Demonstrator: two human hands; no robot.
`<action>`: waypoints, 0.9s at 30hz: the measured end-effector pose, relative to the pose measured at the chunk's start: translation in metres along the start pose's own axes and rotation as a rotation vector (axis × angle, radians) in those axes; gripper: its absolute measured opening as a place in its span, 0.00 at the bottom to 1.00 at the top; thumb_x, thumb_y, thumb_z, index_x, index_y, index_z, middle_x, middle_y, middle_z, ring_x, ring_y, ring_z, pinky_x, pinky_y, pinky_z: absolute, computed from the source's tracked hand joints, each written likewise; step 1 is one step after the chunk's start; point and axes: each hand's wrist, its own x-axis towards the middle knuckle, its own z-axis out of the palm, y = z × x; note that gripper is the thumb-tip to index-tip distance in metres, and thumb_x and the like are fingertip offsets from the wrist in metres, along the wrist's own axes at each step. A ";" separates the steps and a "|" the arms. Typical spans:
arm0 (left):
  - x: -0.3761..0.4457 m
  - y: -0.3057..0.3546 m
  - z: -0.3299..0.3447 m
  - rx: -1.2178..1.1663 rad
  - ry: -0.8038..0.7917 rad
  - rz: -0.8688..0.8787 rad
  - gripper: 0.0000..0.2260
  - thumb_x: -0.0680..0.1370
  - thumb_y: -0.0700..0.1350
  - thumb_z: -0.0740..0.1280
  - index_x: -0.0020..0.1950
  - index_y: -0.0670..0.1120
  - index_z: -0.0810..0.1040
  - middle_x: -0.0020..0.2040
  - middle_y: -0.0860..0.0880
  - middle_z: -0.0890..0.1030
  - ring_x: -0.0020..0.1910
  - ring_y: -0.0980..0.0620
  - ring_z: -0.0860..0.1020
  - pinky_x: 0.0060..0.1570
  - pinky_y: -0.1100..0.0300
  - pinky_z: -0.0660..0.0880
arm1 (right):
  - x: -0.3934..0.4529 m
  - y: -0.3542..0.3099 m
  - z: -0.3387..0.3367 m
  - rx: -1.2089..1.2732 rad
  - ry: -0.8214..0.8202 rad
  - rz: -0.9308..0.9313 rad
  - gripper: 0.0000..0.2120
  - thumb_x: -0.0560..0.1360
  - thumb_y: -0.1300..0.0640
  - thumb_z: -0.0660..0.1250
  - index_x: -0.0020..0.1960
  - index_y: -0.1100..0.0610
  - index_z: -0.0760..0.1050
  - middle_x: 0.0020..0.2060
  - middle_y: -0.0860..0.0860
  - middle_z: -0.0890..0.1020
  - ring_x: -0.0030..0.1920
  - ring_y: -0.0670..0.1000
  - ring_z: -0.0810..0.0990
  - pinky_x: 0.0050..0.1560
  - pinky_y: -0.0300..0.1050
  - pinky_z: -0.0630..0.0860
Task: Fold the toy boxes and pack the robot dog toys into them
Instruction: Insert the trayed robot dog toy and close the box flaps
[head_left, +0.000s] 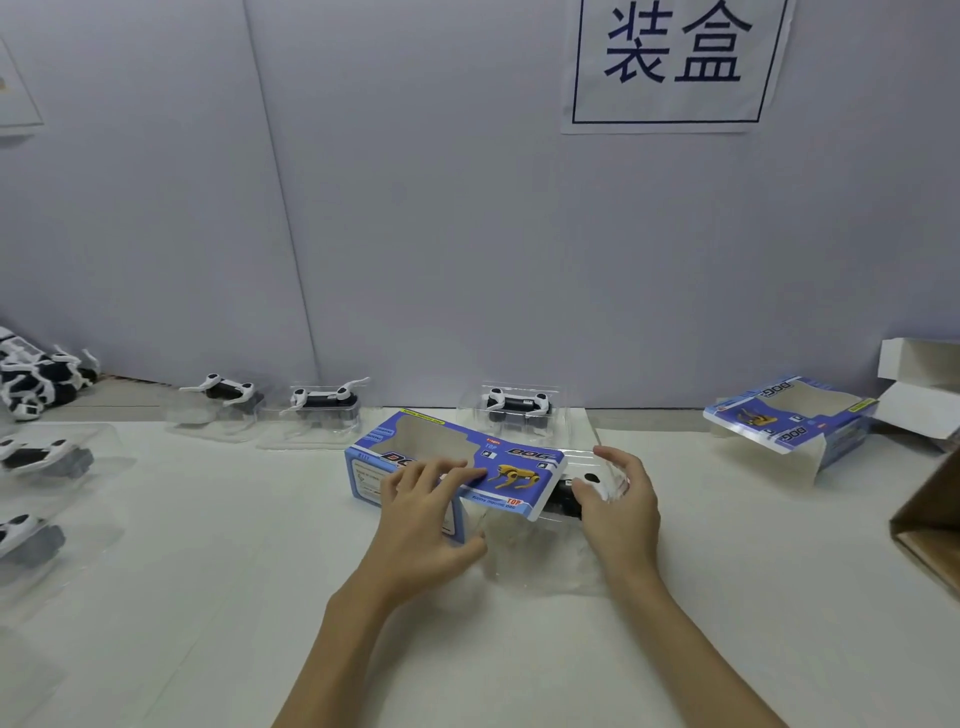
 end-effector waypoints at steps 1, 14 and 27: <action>0.000 0.000 0.001 0.017 0.001 0.002 0.29 0.70 0.63 0.64 0.71 0.60 0.74 0.67 0.61 0.71 0.70 0.59 0.65 0.71 0.61 0.50 | 0.000 0.000 0.001 0.000 -0.002 0.005 0.21 0.74 0.67 0.73 0.63 0.50 0.77 0.63 0.52 0.80 0.60 0.54 0.79 0.52 0.39 0.75; 0.001 0.002 0.012 0.082 0.076 -0.025 0.24 0.70 0.57 0.68 0.66 0.56 0.77 0.62 0.59 0.74 0.65 0.54 0.70 0.67 0.59 0.52 | 0.012 -0.006 -0.006 0.009 -0.225 0.193 0.20 0.83 0.60 0.63 0.74 0.51 0.70 0.69 0.54 0.72 0.66 0.55 0.76 0.60 0.52 0.77; 0.004 0.014 0.022 0.132 0.139 -0.070 0.20 0.70 0.49 0.66 0.62 0.52 0.77 0.57 0.55 0.76 0.61 0.50 0.73 0.65 0.53 0.57 | 0.013 -0.007 -0.013 -0.091 -0.249 0.118 0.19 0.83 0.61 0.62 0.73 0.52 0.74 0.65 0.53 0.77 0.54 0.47 0.77 0.38 0.25 0.71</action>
